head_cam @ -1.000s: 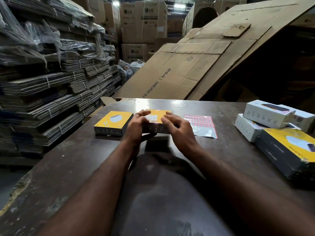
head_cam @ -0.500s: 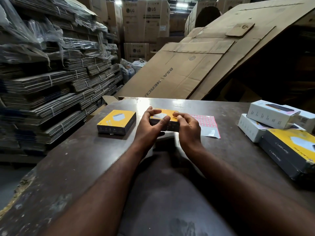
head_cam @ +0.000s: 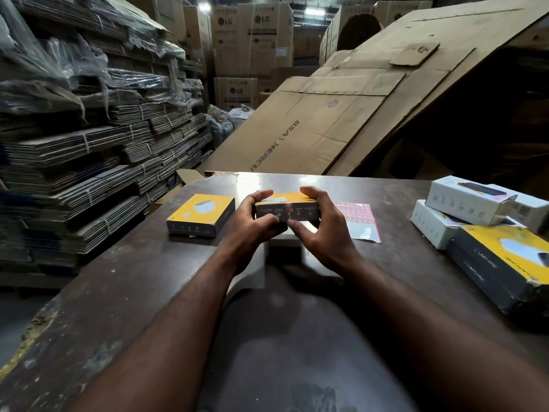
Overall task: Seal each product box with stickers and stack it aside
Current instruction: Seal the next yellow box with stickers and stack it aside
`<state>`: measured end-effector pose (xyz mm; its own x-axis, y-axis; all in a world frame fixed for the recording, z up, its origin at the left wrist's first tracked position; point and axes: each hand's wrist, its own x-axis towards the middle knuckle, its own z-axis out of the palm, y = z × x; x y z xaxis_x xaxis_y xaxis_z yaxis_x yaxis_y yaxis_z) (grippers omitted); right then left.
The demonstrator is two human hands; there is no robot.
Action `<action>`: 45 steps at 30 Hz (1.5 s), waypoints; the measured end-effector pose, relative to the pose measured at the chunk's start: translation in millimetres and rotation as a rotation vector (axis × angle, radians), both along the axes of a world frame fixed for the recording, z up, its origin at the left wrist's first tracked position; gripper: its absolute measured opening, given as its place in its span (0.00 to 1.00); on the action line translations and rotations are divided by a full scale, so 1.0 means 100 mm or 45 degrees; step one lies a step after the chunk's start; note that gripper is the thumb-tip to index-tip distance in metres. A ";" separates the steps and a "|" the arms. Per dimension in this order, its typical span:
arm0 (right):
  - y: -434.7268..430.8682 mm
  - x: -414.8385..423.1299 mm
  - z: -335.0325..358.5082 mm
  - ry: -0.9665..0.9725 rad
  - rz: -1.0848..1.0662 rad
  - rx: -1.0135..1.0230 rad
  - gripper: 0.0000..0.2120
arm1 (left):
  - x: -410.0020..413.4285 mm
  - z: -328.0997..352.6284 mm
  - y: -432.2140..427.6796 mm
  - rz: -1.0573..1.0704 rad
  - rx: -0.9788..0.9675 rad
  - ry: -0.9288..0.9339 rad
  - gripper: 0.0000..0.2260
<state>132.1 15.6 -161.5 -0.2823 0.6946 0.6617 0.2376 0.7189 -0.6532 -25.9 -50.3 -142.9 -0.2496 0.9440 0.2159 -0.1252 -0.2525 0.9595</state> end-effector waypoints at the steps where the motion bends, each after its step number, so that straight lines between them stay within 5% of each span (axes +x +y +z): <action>1: 0.01 0.00 -0.01 0.009 0.004 0.008 0.31 | -0.01 0.01 -0.01 0.004 0.013 0.002 0.26; 5: 0.03 0.03 0.01 0.072 0.063 -0.035 0.32 | -0.04 0.00 -0.02 0.017 0.078 0.107 0.31; 17: 0.07 0.05 0.21 0.504 -0.085 -0.289 0.14 | -0.07 0.07 -0.03 0.354 0.263 0.355 0.18; 23: 0.14 0.09 0.27 0.607 -0.178 -0.526 0.11 | -0.12 0.01 -0.06 0.312 -0.029 0.708 0.27; 32: 0.16 0.22 0.11 0.240 -0.137 -0.907 0.05 | -0.07 -0.03 -0.01 0.111 -0.423 0.264 0.30; 37: 0.04 0.45 0.16 0.255 -0.094 -1.067 0.03 | 0.12 0.03 -0.10 0.004 -0.507 0.027 0.09; 45: -0.11 0.99 0.49 -0.024 -0.285 -0.910 0.07 | 0.60 0.23 -0.17 -0.098 -0.536 -0.068 0.09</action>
<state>230.8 4.4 -112.3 -0.0908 0.9956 0.0243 0.3441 0.0542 -0.9374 34.6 -66.9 -120.1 -0.1751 0.9634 -0.2031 -0.1806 0.1714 0.9685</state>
